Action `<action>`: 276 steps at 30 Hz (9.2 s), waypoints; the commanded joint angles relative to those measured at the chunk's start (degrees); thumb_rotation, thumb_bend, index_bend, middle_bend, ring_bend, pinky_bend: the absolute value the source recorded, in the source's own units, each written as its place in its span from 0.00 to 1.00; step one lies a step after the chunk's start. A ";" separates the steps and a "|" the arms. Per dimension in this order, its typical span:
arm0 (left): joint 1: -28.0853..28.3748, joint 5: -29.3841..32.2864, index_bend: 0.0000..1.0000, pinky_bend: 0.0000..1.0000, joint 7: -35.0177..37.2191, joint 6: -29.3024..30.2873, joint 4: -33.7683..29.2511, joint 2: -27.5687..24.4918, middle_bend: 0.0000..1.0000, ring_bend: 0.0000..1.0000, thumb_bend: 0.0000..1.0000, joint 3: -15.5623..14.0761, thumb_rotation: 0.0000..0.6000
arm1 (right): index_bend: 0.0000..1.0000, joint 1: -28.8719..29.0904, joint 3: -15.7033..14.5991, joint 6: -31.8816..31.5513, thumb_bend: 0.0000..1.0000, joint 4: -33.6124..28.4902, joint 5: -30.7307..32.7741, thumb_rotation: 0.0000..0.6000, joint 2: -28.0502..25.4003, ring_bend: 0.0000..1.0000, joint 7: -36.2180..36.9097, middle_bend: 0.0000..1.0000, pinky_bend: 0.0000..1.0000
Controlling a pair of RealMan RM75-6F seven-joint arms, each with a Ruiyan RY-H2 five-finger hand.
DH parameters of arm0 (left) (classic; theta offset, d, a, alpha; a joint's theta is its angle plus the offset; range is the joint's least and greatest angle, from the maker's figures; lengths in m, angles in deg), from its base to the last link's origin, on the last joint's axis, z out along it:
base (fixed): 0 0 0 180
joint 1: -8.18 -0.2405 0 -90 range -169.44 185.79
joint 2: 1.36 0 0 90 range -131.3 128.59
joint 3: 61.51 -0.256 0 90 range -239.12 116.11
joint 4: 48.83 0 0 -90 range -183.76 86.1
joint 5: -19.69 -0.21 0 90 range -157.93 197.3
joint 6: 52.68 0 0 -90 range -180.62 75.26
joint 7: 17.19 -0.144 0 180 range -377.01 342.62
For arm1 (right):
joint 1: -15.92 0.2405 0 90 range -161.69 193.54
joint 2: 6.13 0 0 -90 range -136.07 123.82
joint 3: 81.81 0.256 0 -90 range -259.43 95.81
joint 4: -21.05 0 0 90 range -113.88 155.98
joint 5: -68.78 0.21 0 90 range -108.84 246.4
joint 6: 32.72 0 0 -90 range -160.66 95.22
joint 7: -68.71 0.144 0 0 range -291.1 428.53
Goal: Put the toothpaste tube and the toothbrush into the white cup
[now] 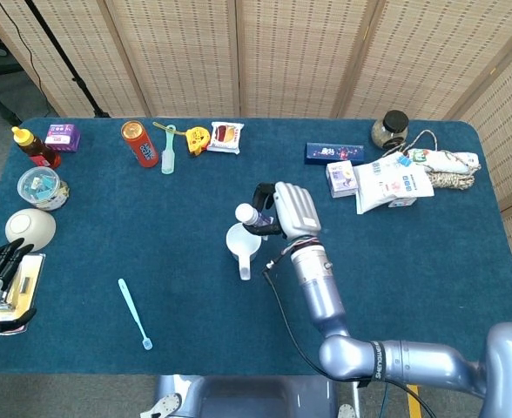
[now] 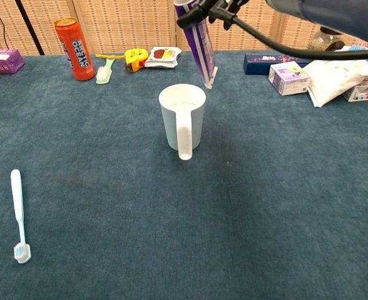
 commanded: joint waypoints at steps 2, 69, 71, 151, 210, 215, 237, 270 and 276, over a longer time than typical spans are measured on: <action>-0.16 0.40 0.00 0.00 -0.48 0.41 -0.01 0.09 0.00 0.00 0.20 0.19 1.00 | 0.65 2.09 0.29 -2.20 0.35 1.78 1.21 1.00 1.62 0.53 -0.97 0.60 0.57; 0.28 0.21 0.00 0.00 -0.38 -1.21 -0.43 -0.51 0.00 0.00 0.20 -0.42 1.00 | 0.37 0.10 -9.77 5.40 0.35 9.95 -2.07 1.00 7.91 0.17 11.22 0.25 0.14; 0.36 0.23 0.00 0.00 -0.39 -1.37 -0.44 -0.50 0.00 0.00 0.20 -0.44 1.00 | 0.27 -0.16 -10.14 5.73 0.35 9.45 -2.80 1.00 7.36 0.10 11.28 0.17 0.11; 22.35 -29.05 0.27 0.00 2.94 -9.61 45.80 32.69 0.00 0.00 0.36 -11.80 1.00 | 0.00 -47.46 -30.62 -14.34 0.00 16.80 -45.83 1.00 -29.47 0.00 33.87 0.00 0.00; 20.61 -26.19 0.61 0.00 -0.55 -2.68 50.40 39.92 0.00 0.00 0.40 -14.60 1.00 | 0.00 -48.68 -28.98 -13.45 0.00 16.04 -47.40 1.00 -30.20 0.00 35.80 0.00 0.00; 20.57 -25.88 0.62 0.00 -0.65 -2.34 50.18 39.69 0.00 0.00 0.40 -14.51 1.00 | 0.00 -48.70 -29.02 -13.38 0.00 16.00 -47.59 1.00 -30.24 0.00 35.96 0.00 0.00; 21.70 -24.36 0.62 0.00 2.06 6.47 35.82 32.63 0.00 0.00 0.40 -9.52 1.00 | 0.00 -48.73 -29.15 -13.14 0.00 15.68 -48.15 1.00 -30.16 0.00 35.70 0.00 0.00; 38.16 6.58 0.62 0.00 31.80 -13.76 0.88 27.69 0.00 0.00 0.40 12.51 1.00 | 0.00 -48.05 -29.56 -11.43 0.00 16.16 -48.13 1.00 -29.29 0.00 34.40 0.00 0.00; 41.23 14.54 0.62 0.00 30.78 -20.25 2.96 30.43 0.00 0.00 0.40 15.17 1.00 | 0.00 -47.91 -29.52 -11.04 0.00 16.51 -47.93 1.00 -29.18 0.00 34.69 0.00 0.00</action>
